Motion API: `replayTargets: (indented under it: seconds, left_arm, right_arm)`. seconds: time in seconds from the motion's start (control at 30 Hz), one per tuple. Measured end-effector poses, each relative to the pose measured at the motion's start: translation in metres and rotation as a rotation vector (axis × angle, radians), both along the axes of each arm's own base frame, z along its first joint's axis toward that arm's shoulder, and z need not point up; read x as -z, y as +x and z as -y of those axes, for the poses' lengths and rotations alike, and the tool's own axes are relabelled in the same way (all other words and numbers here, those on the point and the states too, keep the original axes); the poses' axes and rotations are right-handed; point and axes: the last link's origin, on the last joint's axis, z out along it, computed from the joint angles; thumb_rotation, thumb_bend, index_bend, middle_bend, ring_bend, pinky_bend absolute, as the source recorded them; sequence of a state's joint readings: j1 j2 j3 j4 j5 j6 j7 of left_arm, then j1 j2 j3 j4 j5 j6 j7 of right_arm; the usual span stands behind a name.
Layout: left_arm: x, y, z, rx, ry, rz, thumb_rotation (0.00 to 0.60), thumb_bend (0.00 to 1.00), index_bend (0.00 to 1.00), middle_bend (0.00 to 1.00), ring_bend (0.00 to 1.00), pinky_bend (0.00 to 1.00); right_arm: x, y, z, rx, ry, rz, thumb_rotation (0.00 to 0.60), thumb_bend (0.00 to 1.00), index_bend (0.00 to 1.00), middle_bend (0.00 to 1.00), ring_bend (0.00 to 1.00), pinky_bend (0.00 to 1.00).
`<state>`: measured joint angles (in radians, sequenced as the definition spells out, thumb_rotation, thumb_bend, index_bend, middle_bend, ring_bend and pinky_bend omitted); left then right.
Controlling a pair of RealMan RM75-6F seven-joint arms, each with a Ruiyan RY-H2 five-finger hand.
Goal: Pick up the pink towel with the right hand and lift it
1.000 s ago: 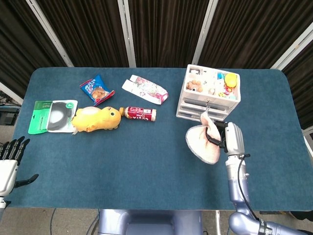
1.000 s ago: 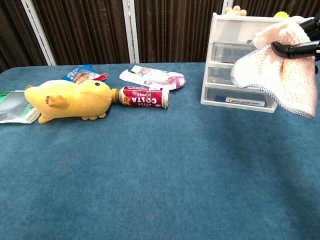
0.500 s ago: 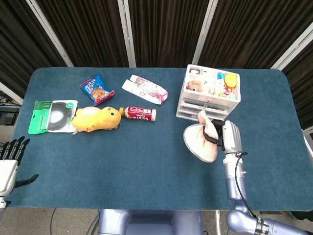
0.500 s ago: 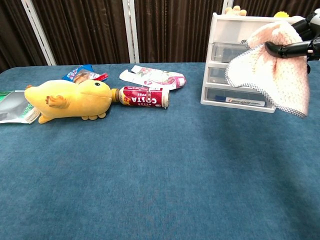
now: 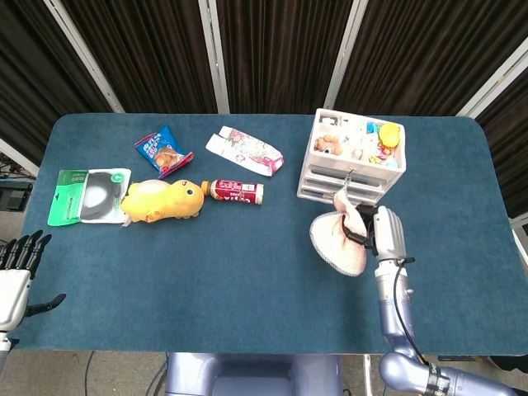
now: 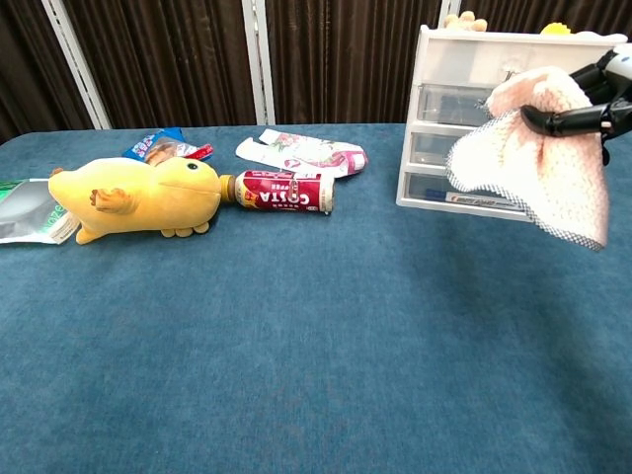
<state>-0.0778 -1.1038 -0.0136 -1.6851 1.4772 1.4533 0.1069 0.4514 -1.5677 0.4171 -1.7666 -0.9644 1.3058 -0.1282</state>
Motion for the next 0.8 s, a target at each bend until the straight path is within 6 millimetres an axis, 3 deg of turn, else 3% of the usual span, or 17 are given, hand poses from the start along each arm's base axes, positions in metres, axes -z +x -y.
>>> replayTargets:
  seconds: [0.5, 0.57, 0.67, 0.7, 0.8]
  left_arm:
    - [0.000, 0.000, 0.000, -0.002, 0.003, -0.001, 0.600, 0.02, 0.00, 0.00, 0.00, 0.00]
    - [0.000, 0.000, 0.000, -0.002, 0.003, -0.001, 0.600, 0.02, 0.00, 0.00, 0.00, 0.00]
    - [-0.001, 0.000, -0.001, -0.001, 0.003, -0.001, 0.600, 0.02, 0.00, 0.00, 0.00, 0.00]
    - [-0.001, 0.000, -0.001, -0.001, 0.003, -0.001, 0.600, 0.02, 0.00, 0.00, 0.00, 0.00]
    - [-0.001, 0.000, -0.001, -0.001, 0.002, -0.002, 0.600, 0.02, 0.00, 0.00, 0.00, 0.00]
  right_arm:
    - [0.013, -0.006, 0.008, 0.018, 0.016, -0.022, 0.600, 0.50, 0.76, 0.82, 0.75, 0.84]
    - [0.015, -0.006, 0.009, 0.022, 0.020, -0.019, 0.600, 0.46, 0.72, 0.77, 0.70, 0.77]
    - [0.017, -0.007, 0.009, 0.027, 0.037, -0.030, 0.600, 0.29, 0.47, 0.53, 0.45, 0.45]
    - [0.018, -0.008, 0.008, 0.026, 0.050, -0.040, 0.600, 0.23, 0.36, 0.41, 0.33, 0.35]
    - [0.023, -0.013, 0.002, 0.027, 0.108, -0.100, 0.600, 0.10, 0.14, 0.18, 0.08, 0.17]
